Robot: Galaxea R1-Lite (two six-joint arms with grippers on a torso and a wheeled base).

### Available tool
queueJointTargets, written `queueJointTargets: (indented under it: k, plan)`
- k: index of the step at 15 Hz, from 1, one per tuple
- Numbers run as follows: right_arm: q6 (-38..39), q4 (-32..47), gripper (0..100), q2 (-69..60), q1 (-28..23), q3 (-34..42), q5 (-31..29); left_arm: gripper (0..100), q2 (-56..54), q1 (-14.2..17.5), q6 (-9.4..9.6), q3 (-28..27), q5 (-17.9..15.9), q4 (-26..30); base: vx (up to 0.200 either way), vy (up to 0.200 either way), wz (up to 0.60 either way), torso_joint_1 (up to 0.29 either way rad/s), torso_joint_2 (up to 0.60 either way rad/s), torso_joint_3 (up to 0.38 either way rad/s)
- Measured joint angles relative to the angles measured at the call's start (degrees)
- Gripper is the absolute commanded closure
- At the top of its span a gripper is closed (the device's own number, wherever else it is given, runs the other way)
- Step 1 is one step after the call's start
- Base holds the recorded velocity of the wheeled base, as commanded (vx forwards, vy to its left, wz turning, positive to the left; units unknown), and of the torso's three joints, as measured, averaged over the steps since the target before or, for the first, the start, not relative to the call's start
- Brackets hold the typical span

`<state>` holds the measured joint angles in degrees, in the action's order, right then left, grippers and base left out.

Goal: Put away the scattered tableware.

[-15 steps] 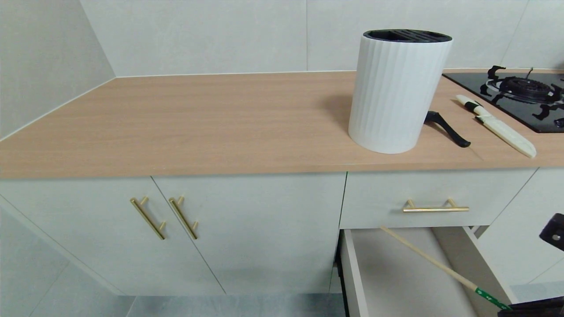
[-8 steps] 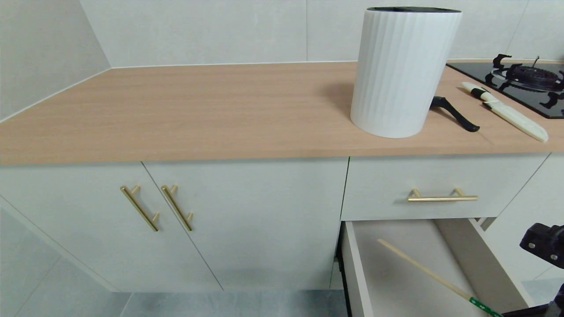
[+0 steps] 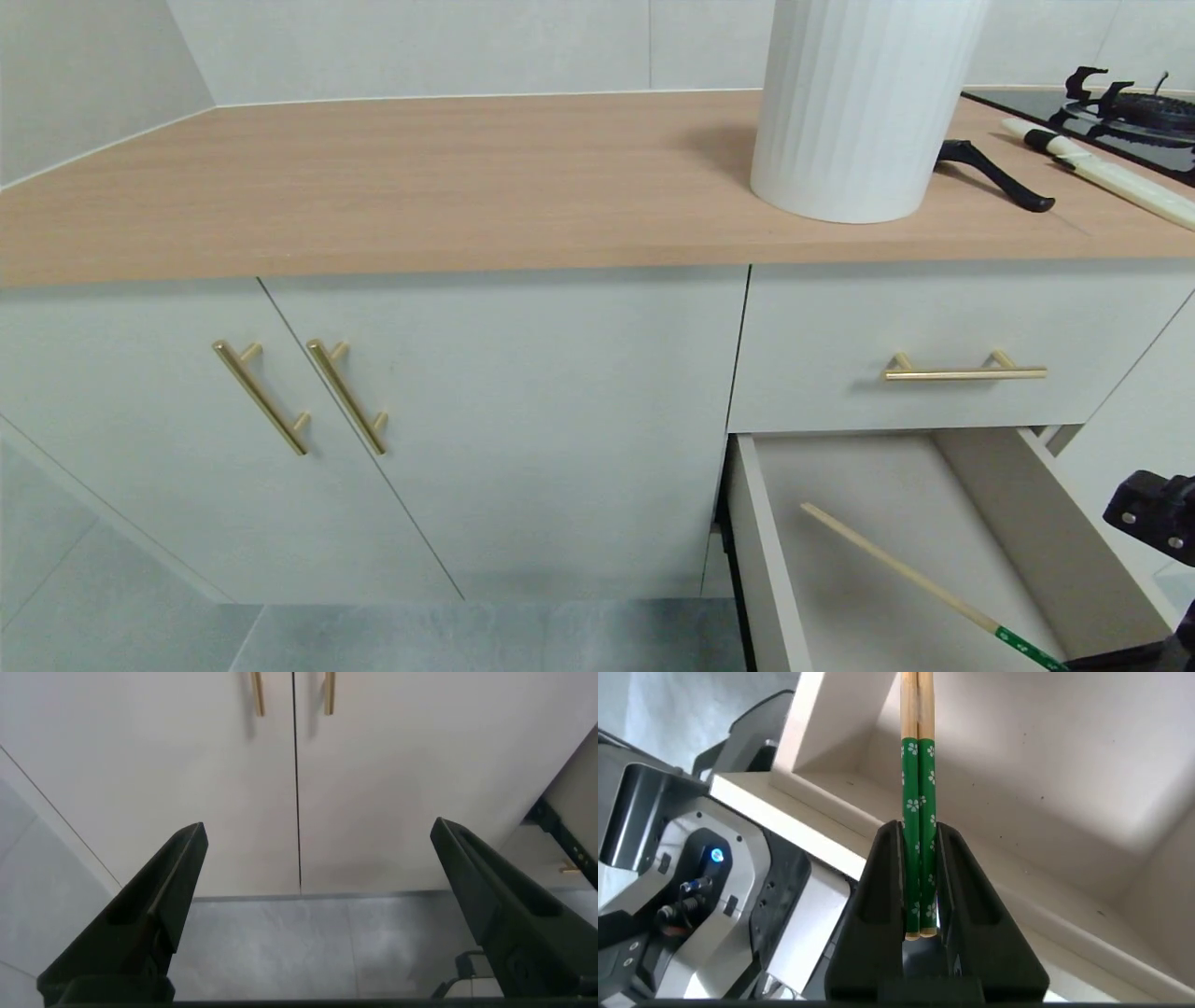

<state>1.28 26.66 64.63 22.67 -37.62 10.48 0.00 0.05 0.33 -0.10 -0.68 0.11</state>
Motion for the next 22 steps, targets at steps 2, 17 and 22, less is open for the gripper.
queueJointTargets:
  k: [2,17,22]
  plan:
    - [0.0,-0.3,100,0.0,0.0,0.1,-0.6,0,0.0,0.0,-0.01,0.0,0.0,0.0,0.000,0.000,0.00,0.000,0.00,0.000]
    - [22.3,-26.7,100,29.4,4.5,2.3,-14.2,0,0.0,0.0,0.02,0.0,0.0,0.0,0.000,0.000,0.00,0.000,0.00,0.000]
    - [22.7,-37.0,100,40.3,6.1,3.9,-14.9,0,0.0,0.0,0.00,0.0,0.0,0.0,0.000,0.000,0.00,0.000,0.00,0.000]
